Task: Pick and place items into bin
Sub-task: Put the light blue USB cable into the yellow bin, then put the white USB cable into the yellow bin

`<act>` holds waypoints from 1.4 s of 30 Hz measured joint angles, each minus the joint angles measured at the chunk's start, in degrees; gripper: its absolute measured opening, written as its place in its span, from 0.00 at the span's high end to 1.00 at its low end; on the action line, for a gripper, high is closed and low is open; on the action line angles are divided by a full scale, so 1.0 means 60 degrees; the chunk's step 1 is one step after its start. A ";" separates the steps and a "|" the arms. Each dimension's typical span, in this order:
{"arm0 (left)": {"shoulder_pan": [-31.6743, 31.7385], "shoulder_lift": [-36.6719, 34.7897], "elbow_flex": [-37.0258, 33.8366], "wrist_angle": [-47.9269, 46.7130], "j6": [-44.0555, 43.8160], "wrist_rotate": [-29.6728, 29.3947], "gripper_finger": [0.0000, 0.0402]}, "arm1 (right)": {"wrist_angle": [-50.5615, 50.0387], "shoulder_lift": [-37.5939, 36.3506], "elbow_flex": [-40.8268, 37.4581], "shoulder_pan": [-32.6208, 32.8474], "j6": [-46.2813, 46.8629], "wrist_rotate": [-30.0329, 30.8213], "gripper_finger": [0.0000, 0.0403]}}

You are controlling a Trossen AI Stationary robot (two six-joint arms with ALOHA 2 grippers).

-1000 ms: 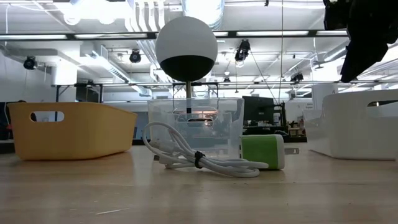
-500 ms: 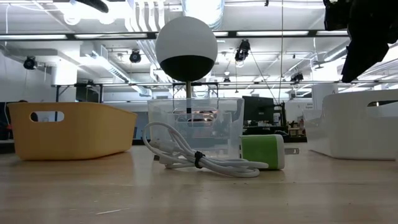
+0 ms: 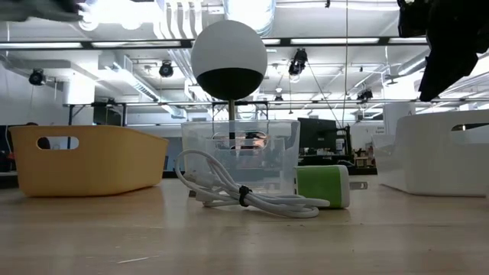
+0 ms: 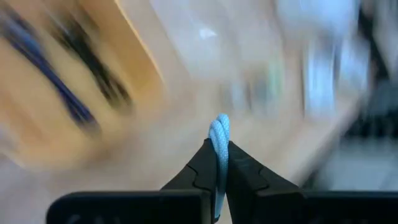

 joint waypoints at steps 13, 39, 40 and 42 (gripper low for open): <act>0.5429 -0.2381 -0.4235 0.3058 0.2432 0.1992 0.88 | 0.0045 0.0001 0.0000 0.0000 0.0755 0.0011 0.41; 0.2021 0.4795 0.2347 0.3633 1.4704 0.2970 0.75 | 0.0737 0.0005 -0.0007 0.0251 -0.0220 -0.0708 0.41; 0.2093 0.5186 0.2668 0.3627 1.5107 0.3038 0.75 | 0.0736 0.0005 -0.0011 0.0251 -0.0219 -0.0879 0.41; 0.2239 0.5904 0.3267 0.3620 1.5754 0.3353 0.75 | 0.0729 0.0008 -0.0015 0.0251 -0.0198 -0.1238 0.41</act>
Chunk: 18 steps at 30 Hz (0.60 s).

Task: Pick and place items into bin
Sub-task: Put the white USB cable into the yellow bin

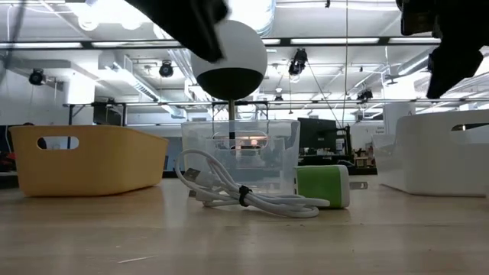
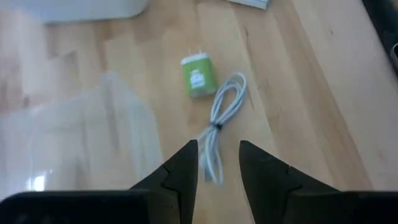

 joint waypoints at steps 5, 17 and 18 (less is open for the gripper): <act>0.0310 0.1318 0.1124 -0.0414 0.0170 0.0447 0.71 | -0.0068 0.0000 0.0000 0.0008 0.0000 -0.0488 0.41; 0.0550 0.2642 0.1759 -0.1294 0.0915 0.0794 0.57 | -0.0271 -0.0007 -0.0007 0.0007 -0.0233 -0.0495 0.41; 0.0557 0.2665 0.1743 -0.1281 0.0992 0.0798 0.57 | -0.0277 -0.0007 -0.0007 0.0007 -0.0262 -0.0497 0.41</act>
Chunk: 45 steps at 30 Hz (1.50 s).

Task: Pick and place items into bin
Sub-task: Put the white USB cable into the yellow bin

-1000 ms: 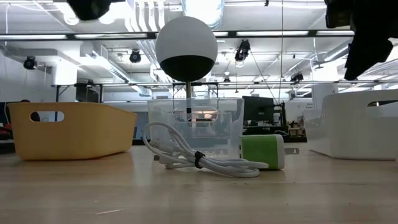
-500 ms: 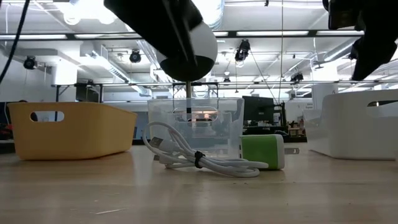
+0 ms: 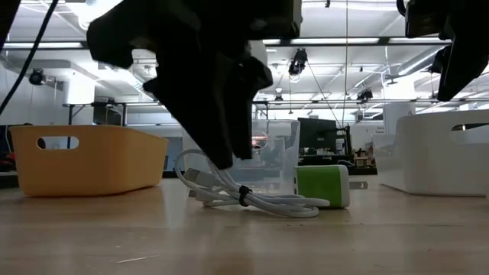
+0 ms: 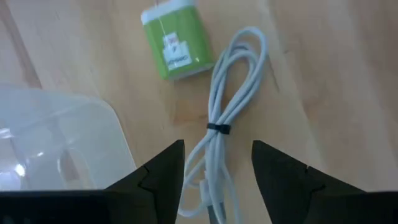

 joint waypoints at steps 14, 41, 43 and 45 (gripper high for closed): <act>0.0059 0.0468 -0.0161 -0.0129 0.0323 -0.0156 0.83 | -0.0004 -0.0007 -0.0034 -0.0004 0.0007 0.0009 0.41; -0.1193 -0.6878 -0.4506 -0.2536 -1.7204 -0.2576 0.99 | 0.0092 0.0000 -0.0087 -0.0007 0.0254 0.1423 0.41; -0.0874 -0.7486 -0.5690 -0.1823 -1.7599 -0.2615 0.99 | 0.0100 0.0000 -0.0087 -0.0007 0.0262 0.1512 0.41; -0.0478 -0.7959 -0.6693 -0.1590 -1.7933 -0.2691 0.98 | 0.0102 0.0000 -0.0087 -0.0007 0.0262 0.1522 0.41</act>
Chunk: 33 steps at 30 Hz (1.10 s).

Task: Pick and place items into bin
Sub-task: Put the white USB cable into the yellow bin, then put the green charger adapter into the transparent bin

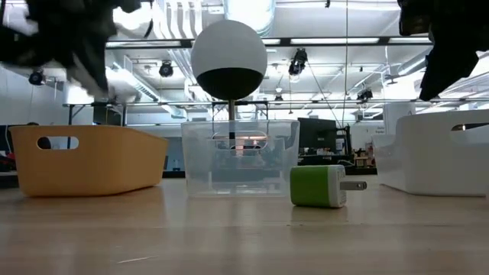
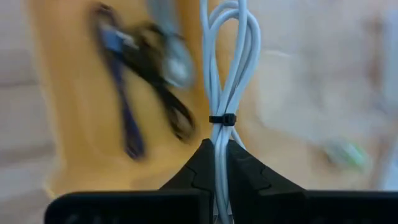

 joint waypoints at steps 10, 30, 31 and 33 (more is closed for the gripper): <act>0.1084 -0.0964 -0.1436 0.0884 0.0261 -0.0282 0.82 | 0.0018 0.0000 0.0000 0.0000 0.0397 -0.0070 0.41; 0.0006 0.2190 0.2695 0.5325 1.4458 0.1034 0.68 | 0.0188 -0.0004 0.0000 0.0004 -0.0221 -0.0466 0.41; 0.0014 0.2646 0.3040 0.5008 1.5041 0.1046 0.68 | 0.0273 -0.0004 0.0000 0.0004 -0.0318 -0.0574 0.41; 0.0040 0.3518 0.3679 0.4530 1.5990 0.1148 0.68 | 0.0379 -0.0004 0.0000 0.0010 -0.0541 -0.0894 0.41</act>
